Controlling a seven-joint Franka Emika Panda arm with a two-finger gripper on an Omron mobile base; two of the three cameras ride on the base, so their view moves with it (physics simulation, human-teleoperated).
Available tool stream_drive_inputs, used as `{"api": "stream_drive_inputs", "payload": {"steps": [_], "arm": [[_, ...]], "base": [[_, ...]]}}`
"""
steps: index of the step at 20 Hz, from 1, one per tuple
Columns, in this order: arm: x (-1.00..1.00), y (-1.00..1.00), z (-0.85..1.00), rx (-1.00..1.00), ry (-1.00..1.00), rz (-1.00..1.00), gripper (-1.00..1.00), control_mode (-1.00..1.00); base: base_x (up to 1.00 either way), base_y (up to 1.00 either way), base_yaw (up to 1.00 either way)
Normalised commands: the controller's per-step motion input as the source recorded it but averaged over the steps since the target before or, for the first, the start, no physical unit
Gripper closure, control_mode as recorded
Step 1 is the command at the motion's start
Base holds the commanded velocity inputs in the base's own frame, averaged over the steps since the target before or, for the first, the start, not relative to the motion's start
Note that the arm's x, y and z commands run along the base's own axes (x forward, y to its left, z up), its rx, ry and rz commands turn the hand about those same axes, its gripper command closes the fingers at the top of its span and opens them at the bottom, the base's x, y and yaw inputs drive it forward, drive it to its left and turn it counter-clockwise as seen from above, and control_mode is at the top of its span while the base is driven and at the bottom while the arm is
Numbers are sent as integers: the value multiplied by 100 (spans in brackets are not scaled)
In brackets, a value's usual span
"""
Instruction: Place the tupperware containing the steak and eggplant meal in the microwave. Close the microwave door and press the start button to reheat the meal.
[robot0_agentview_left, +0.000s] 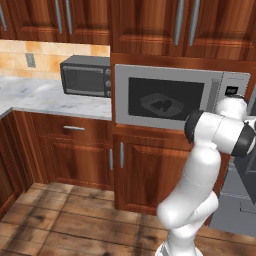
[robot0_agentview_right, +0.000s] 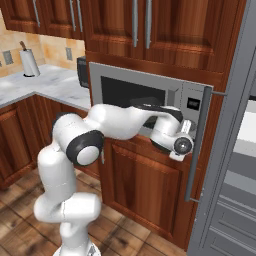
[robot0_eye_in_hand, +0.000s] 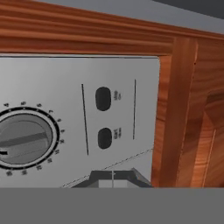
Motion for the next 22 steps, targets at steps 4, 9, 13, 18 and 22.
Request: {"api": "stream_drive_inputs", "payload": {"steps": [4, 9, 13, 18, 22], "arm": [[30, -12, -12, 0, 0, 0, 100, -100], [34, 0, -15, 0, 0, 0, 100, -100], [47, 0, -4, 0, 0, 0, 100, -100], [59, -2, 0, 0, 0, 0, 100, -100], [67, 2, 0, 0, 0, -2, 100, -100]], "base": [[0, 0, 0], [0, 0, 0], [0, 0, 0], [0, 0, 0], [0, 0, 0]]}}
